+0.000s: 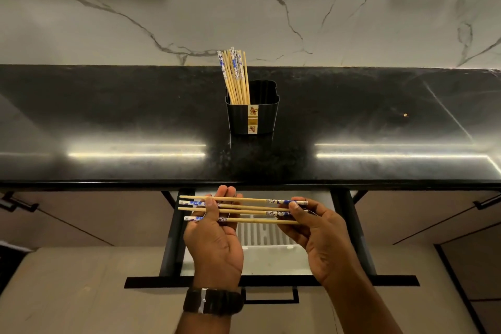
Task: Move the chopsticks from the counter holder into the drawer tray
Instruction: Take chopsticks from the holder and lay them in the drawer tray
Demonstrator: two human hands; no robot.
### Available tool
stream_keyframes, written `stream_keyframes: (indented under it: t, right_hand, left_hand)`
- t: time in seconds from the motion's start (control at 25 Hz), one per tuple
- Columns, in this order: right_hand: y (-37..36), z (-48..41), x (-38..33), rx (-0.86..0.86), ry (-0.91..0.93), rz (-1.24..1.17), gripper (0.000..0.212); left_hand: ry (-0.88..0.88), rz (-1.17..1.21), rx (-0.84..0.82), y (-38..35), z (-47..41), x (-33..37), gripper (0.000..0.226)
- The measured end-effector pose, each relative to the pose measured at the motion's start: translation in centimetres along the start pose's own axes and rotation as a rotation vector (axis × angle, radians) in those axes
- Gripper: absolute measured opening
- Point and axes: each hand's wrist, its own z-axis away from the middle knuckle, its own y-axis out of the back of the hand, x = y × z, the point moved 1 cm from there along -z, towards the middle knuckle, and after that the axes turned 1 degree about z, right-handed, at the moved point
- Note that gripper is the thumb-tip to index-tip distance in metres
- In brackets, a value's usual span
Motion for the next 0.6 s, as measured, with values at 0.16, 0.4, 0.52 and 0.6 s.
stream_keyframes:
  t: [0.16,0.4,0.52,0.6]
  right_hand:
    - [0.2,0.1,-0.4,-0.015,-0.008,0.089,0.015]
    - [1.9,0.6,-2.9,0.017,0.059,0.157,0.015]
    - [3.9,2.2,-7.7,0.102,0.298,0.228,0.008]
    - [4.4,3.7,-11.4,0.095,0.477,0.466,0.009]
  left_hand:
    - [-0.027,-0.018,-0.046,-0.2,0.0,0.2,0.033]
    - [-0.068,-0.023,0.023,0.1,0.2,1.5,0.032]
    - [-0.289,-0.048,0.112,0.3,0.9,4.5,0.025]
    - [-0.526,-0.288,0.038,-0.5,1.7,6.5,0.025]
